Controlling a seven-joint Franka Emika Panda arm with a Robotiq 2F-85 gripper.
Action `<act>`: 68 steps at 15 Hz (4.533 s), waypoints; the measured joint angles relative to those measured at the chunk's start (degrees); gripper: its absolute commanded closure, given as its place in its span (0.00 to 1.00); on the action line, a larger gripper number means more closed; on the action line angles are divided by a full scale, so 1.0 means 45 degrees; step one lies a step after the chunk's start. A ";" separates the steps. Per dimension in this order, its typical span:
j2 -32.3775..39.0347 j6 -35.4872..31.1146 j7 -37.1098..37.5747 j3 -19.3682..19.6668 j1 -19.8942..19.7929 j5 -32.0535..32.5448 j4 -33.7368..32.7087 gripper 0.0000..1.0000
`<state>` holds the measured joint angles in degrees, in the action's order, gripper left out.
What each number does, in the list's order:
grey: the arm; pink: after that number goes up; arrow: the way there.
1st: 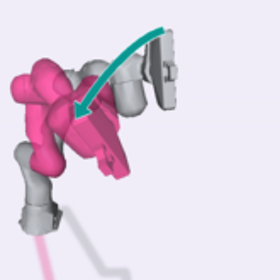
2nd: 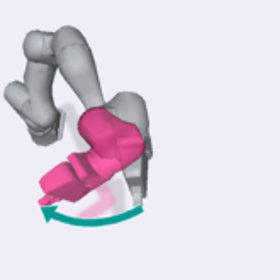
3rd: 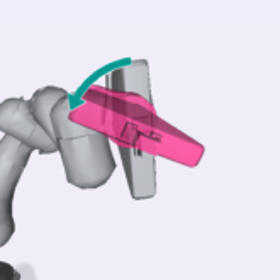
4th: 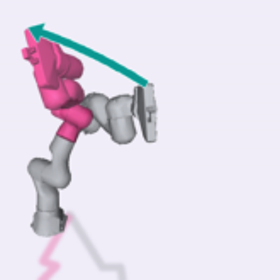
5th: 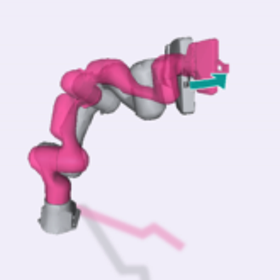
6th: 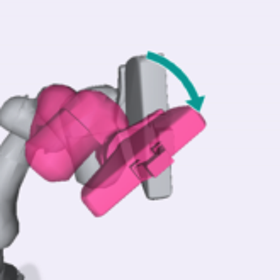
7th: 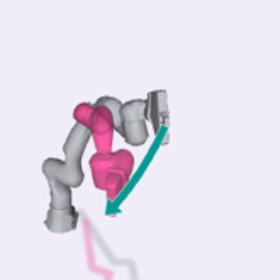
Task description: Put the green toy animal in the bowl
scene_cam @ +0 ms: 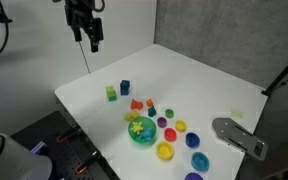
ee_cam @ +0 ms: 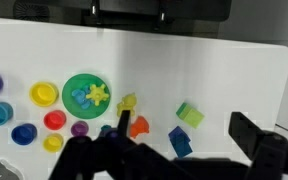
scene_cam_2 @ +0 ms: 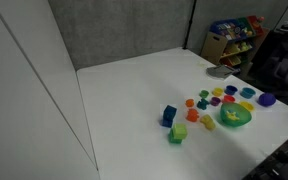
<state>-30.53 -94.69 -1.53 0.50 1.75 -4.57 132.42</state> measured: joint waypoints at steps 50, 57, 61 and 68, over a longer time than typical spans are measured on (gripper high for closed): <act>1.4441 -1.1485 0.2256 0.0903 -0.0065 0.4367 -0.3796 0.00; 1.6871 -1.1867 0.1716 0.0869 -0.0334 0.3218 -0.5813 0.00; 1.7594 -1.1806 0.1689 0.0896 -0.0437 0.3106 -0.6613 0.34; 1.7832 -1.1212 0.1687 0.0951 -0.0434 0.3106 -0.7162 0.92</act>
<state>49.71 -145.15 6.07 4.78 -0.20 9.41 100.19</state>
